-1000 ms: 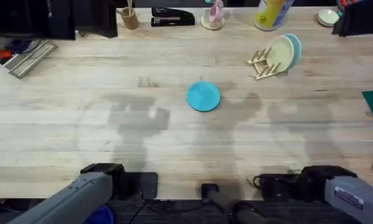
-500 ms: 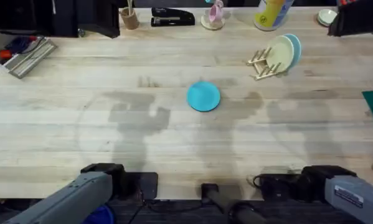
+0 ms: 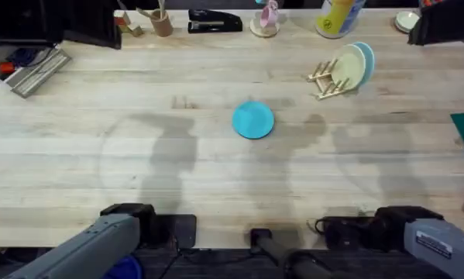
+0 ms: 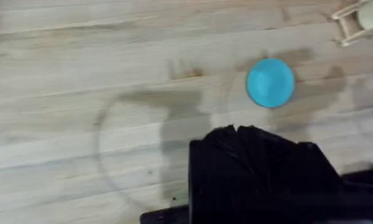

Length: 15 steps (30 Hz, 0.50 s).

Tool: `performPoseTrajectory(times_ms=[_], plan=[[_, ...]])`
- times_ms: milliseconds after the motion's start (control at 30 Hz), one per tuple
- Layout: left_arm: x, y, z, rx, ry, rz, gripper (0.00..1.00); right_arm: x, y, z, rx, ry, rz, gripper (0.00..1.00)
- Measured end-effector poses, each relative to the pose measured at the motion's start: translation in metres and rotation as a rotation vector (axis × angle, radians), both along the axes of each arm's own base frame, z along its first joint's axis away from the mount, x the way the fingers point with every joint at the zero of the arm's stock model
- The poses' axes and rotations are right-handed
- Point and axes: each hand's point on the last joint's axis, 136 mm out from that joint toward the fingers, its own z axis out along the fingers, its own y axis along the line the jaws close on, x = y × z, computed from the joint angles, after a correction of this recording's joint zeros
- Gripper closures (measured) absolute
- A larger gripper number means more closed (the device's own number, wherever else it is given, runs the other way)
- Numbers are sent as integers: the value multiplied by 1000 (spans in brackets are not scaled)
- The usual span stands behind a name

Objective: Pick up the plates from the table one by one and place each into a slot on the dish rack.

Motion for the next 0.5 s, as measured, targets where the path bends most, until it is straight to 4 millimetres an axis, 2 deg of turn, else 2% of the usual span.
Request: performPoseTrajectory(times_ms=[300, 500], plan=[[-6, -29, 4, -175, 29, -91, 958, 0, 0, 0, 0, 0, 0, 9], [6, -44, -3, -314, 70, -145, 958, 0, 0, 0, 0, 0, 0, 10]])
